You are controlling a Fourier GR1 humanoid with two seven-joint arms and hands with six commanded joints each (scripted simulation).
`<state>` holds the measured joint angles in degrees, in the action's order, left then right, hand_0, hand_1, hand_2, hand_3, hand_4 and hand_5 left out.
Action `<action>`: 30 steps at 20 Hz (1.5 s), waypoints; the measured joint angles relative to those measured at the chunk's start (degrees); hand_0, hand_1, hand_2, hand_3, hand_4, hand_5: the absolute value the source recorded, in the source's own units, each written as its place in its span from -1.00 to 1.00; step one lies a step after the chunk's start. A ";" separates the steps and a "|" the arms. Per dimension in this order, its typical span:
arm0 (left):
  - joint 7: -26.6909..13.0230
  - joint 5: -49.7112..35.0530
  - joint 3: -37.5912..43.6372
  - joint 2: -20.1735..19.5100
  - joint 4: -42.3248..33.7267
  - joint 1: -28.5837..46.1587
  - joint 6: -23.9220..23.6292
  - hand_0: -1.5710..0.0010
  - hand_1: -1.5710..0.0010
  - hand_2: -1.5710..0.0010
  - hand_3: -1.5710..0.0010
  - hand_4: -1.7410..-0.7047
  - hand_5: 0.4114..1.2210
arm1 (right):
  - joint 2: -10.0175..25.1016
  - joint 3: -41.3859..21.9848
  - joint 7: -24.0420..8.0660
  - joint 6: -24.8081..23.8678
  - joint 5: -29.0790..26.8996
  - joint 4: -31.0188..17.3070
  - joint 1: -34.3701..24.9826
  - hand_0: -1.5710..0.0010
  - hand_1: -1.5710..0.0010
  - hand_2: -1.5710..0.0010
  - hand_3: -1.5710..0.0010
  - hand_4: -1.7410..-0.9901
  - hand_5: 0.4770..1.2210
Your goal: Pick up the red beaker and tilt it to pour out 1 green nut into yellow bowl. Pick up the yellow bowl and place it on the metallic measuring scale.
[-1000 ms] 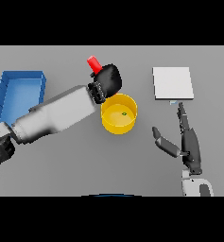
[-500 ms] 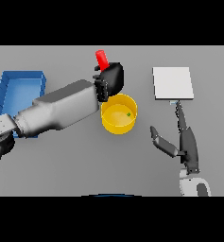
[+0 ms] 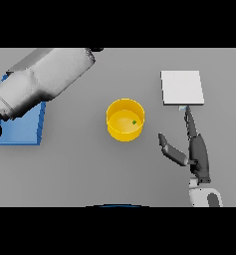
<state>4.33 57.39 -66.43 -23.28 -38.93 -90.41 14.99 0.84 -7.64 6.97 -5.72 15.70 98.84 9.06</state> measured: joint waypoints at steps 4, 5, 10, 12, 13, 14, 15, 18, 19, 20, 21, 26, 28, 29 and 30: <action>-5.81 -9.75 9.94 -2.49 7.32 -1.63 0.42 -1.00 -1.00 -0.97 -0.76 -0.97 1.00 | -0.12 0.33 -0.78 0.96 -1.59 -0.48 -0.41 1.00 1.00 1.00 1.00 0.44 -0.69; -7.56 -13.29 13.39 -3.86 9.01 -0.92 -0.34 -1.00 -1.00 -0.98 -0.74 -0.98 1.00 | -0.05 0.06 -0.14 1.46 -1.82 -0.18 0.33 1.00 1.00 1.00 1.00 0.42 -0.69; -12.03 -29.82 27.01 -10.84 12.04 6.57 -7.09 -1.00 -1.00 -0.99 -0.79 -0.99 1.00 | 0.90 0.93 0.63 1.96 -2.72 -1.22 -0.72 1.00 1.00 1.00 1.00 0.39 -0.70; -12.07 -35.16 30.63 -13.94 10.38 10.63 -10.21 -1.00 -1.00 -1.00 -0.82 -1.00 1.00 | 1.24 1.35 0.52 2.06 -3.12 -1.58 -1.61 1.00 1.00 1.00 1.00 0.37 -0.70; -13.33 -37.91 32.38 -15.26 9.33 13.20 -11.89 -1.00 -1.00 -1.00 -0.80 -1.00 1.00 | 1.63 1.47 0.79 2.41 -3.34 -1.61 -1.32 1.00 1.00 1.00 1.00 0.38 -0.69; -16.16 -40.04 33.45 -16.82 6.82 16.18 -13.64 -1.00 -1.00 -1.00 -0.80 -1.00 1.00 | 1.91 1.30 1.57 2.38 -2.83 -1.80 -1.30 1.00 1.00 1.00 1.00 0.40 -0.68; -17.83 -42.48 34.87 -17.53 4.73 19.37 -16.74 -1.00 -1.00 -1.00 -0.82 -1.00 1.00 | 1.84 1.28 1.32 2.55 -2.94 -2.49 -1.97 1.00 1.00 1.00 1.00 0.39 -0.67; -24.49 -49.22 38.15 -21.14 -5.22 29.58 -23.46 -1.00 -1.00 -1.00 -0.85 -1.00 1.00 | 2.21 0.63 0.79 2.36 -1.56 -2.23 -1.84 1.00 1.00 1.00 1.00 0.42 -0.62; -27.57 -51.07 38.81 -21.61 -8.16 32.49 -25.50 -1.00 -1.00 -1.00 -0.86 -1.00 1.00 | 2.58 0.35 0.89 2.71 -1.26 -1.88 -1.63 1.00 1.00 1.00 1.00 0.41 -0.59; -29.25 -52.51 39.08 -22.39 -11.34 36.01 -27.72 -1.00 -1.00 -1.00 -0.86 -1.00 1.00 | 2.74 0.28 0.58 2.63 -0.90 -2.01 -1.93 1.00 1.00 1.00 1.00 0.41 -0.56; -31.81 -53.65 39.30 -23.43 -14.32 39.11 -29.65 -1.00 -1.00 -1.00 -0.85 -1.00 1.00 | 3.14 0.26 1.69 2.95 -1.10 -1.10 -1.00 1.00 1.00 1.00 1.00 0.42 -0.54; -37.10 -57.66 38.35 -25.20 -25.33 51.82 -37.84 -1.00 -1.00 -1.00 -0.84 -1.00 1.00 | 2.80 -0.13 0.63 2.71 -0.39 -2.07 -1.24 1.00 1.00 1.00 1.00 0.40 -0.50; -37.48 -59.45 38.48 -25.96 -27.73 56.16 -40.12 -1.00 -1.00 -1.00 -0.88 -1.00 1.00 | 2.29 -0.34 1.04 2.45 -0.30 -2.49 -1.24 1.00 1.00 1.00 1.00 0.40 -0.50; -37.73 -59.76 38.00 -25.71 -28.80 57.56 -41.43 -1.00 -1.00 -1.00 -0.90 -1.00 1.00 | 2.55 -0.50 1.35 2.34 0.14 -1.85 -0.91 1.00 1.00 1.00 1.00 0.40 -0.50; -38.21 -59.76 37.27 -24.82 -28.68 57.99 -42.59 -1.00 -1.00 -1.00 -0.92 -1.00 1.00 | 2.53 -0.30 0.95 2.40 -0.19 -1.83 -1.14 1.00 1.00 1.00 1.00 0.40 -0.49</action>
<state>-33.89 -2.38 -29.16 -48.10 -67.61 -32.42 -27.60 3.37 -7.94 7.92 -3.32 15.51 97.01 7.92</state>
